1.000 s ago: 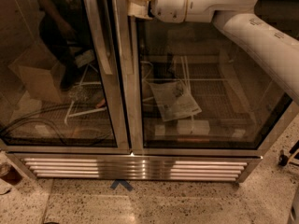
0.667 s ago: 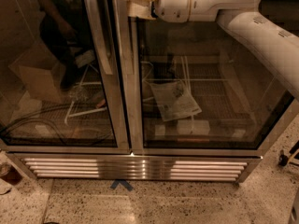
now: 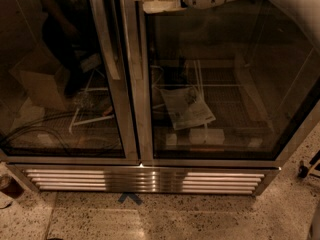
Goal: Place 7up can into top drawer
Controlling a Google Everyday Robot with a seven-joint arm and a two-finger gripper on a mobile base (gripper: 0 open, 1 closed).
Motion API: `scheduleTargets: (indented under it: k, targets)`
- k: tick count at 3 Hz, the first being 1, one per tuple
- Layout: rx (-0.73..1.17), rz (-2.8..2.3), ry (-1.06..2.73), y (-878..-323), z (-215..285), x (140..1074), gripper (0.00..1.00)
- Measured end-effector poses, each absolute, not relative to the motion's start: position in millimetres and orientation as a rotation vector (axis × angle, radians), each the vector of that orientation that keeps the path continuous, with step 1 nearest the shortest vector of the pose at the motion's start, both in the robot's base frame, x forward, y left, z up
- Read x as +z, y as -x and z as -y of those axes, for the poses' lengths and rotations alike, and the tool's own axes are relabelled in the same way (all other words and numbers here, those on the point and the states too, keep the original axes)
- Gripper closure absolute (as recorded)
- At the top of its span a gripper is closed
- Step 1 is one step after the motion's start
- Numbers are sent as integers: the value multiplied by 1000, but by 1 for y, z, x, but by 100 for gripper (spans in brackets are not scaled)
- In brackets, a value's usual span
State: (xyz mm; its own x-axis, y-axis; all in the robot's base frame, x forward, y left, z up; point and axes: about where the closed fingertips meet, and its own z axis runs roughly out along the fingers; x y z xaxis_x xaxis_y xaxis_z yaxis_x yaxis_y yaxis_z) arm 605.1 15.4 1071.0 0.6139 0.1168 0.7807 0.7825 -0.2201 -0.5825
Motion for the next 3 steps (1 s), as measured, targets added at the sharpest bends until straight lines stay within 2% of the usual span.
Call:
scheduleTargets:
  k: [1,2,3]
  targets:
    - [-729,752,1715,-605,-14,1069,26]
    - [-729,752,1715,-605,-14,1069,3]
    - [-724,752,1712,-602,-16,1070,0]
